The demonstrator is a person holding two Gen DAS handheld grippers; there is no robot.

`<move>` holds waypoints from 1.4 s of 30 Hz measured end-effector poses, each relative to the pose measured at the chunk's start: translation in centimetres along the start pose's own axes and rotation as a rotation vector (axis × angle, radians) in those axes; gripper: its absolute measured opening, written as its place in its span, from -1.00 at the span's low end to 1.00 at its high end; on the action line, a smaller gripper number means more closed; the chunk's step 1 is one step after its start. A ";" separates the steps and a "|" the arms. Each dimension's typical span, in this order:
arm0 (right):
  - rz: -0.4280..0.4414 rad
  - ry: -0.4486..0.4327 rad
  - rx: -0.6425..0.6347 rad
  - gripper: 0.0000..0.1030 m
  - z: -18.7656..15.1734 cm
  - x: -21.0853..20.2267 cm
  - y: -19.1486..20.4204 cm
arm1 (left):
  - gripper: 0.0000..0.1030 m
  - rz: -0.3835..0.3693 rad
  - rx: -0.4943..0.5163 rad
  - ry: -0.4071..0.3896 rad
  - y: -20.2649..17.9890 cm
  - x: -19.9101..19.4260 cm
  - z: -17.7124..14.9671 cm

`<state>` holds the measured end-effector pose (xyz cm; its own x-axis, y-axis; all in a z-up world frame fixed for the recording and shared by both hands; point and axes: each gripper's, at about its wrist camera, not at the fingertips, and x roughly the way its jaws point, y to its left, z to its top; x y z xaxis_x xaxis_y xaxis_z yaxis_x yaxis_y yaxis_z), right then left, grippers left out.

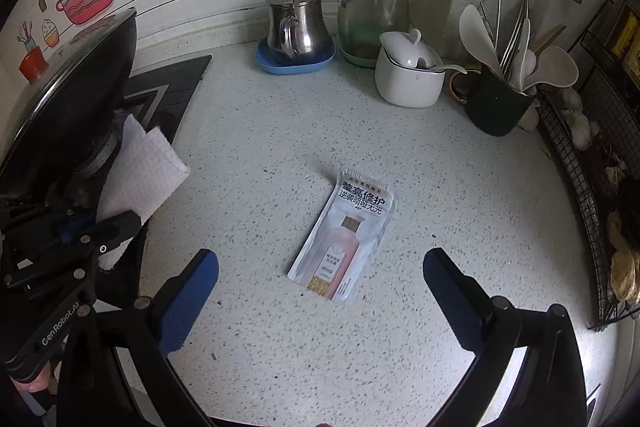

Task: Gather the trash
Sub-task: 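Hold the white cloth in the left tool while the right tool approaches the printed sachet, then grasp the printed sachet packet with the right tool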

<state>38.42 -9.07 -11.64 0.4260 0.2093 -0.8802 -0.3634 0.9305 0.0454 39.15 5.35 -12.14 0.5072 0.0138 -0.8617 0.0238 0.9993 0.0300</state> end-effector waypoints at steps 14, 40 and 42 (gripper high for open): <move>0.085 0.045 -0.062 0.66 2.9 6.9 -3.7 | -0.84 0.051 -0.006 0.066 -1.6 6.9 3.3; 0.123 0.015 -0.068 -0.99 0.9 3.5 -3.0 | -0.84 0.004 0.053 0.082 -2.7 4.5 1.2; 0.111 0.012 -0.062 -0.99 0.1 2.3 -2.8 | -0.84 -0.012 0.061 0.072 -2.7 3.3 0.5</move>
<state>40.51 -11.13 -13.70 0.3708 0.3057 -0.8770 -0.4579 0.8817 0.1137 41.18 2.71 -14.76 0.4434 0.0070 -0.8963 0.0832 0.9953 0.0489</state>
